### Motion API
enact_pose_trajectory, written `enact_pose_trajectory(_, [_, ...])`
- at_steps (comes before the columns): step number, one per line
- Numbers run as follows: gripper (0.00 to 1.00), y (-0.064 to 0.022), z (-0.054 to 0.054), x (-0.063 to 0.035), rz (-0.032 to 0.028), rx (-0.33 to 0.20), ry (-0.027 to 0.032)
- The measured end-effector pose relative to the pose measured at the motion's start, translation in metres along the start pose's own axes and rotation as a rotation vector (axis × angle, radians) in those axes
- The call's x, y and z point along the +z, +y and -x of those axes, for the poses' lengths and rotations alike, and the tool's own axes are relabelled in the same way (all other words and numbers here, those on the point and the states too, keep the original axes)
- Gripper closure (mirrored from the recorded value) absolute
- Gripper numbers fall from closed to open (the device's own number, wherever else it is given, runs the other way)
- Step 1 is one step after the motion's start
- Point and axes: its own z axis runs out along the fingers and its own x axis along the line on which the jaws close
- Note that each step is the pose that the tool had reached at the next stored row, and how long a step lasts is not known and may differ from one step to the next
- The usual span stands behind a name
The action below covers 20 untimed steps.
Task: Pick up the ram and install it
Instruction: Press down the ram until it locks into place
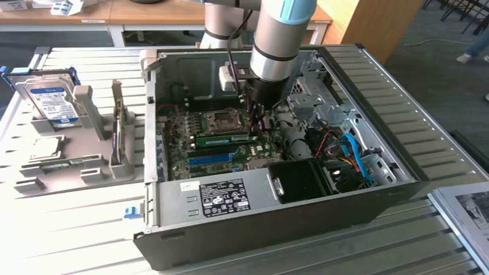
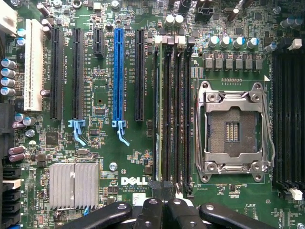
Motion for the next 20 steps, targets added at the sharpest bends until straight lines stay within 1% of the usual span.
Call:
enact_pose_trajectory(5, [0.9, 0.0001, 0.0, -0.001, -0.0001, 0.0, -0.0009])
enact_pose_trajectory(7, [0.9, 0.0002, 0.0, -0.0032, -0.0001, 0.0, -0.0002])
enact_pose_trajectory(20, [0.9, 0.0006, 0.001, -0.0182, 0.0, 0.0, -0.0001])
